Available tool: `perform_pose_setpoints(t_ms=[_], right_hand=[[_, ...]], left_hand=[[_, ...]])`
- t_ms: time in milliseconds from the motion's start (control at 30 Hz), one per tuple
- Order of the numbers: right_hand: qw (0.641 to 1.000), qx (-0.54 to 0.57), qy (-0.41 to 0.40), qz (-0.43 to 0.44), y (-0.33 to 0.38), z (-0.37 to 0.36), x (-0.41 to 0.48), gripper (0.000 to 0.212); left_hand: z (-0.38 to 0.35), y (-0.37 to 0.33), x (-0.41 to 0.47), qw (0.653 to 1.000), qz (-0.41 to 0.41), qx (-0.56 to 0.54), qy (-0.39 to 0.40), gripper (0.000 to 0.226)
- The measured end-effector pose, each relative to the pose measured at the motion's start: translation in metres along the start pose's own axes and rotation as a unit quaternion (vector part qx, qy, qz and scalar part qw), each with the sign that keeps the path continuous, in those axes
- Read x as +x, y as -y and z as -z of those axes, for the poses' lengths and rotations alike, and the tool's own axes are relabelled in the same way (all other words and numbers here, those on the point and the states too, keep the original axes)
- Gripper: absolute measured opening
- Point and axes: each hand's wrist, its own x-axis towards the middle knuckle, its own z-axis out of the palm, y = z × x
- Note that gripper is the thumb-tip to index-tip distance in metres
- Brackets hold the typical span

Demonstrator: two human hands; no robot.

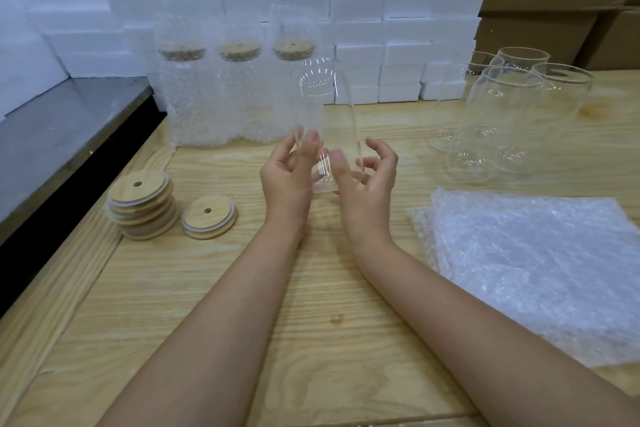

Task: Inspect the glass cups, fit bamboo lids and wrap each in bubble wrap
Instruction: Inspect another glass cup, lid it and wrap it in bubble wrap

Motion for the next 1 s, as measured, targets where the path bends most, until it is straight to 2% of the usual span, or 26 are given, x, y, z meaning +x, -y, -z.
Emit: perform_pose_setpoints(t_ms=[100, 200, 367, 500, 667, 867, 1000], right_hand=[[1.0, -0.013, 0.011, 0.017, -0.003, -0.001, 0.0, 0.049], [1.0, -0.014, 0.005, 0.023, -0.003, -0.001, 0.0, 0.045], [0.999, 0.049, -0.002, -0.01, -0.003, 0.002, 0.002, 0.029], [0.987, 0.143, -0.023, -0.068, -0.005, 0.003, 0.008, 0.026], [0.972, 0.188, -0.026, -0.139, -0.007, 0.002, 0.01, 0.033], [0.971, 0.194, -0.013, -0.143, -0.006, 0.001, 0.01, 0.038], [0.988, 0.116, -0.018, -0.096, -0.004, 0.001, 0.006, 0.027]], left_hand=[[0.001, 0.0, 0.0, 1.0, -0.013, 0.012, 0.004, 0.088], [0.0, 0.0, 0.0, 1.0, -0.011, 0.012, 0.003, 0.085], [0.001, -0.001, 0.003, 0.997, 0.059, -0.047, 0.02, 0.046], [0.0, -0.003, 0.003, 0.993, 0.091, -0.046, 0.052, 0.054], [-0.002, -0.002, 0.002, 0.985, 0.123, -0.047, 0.108, 0.066], [-0.002, -0.005, -0.003, 0.986, 0.113, -0.047, 0.113, 0.063], [-0.001, -0.003, -0.002, 0.992, 0.085, -0.047, 0.075, 0.051]])
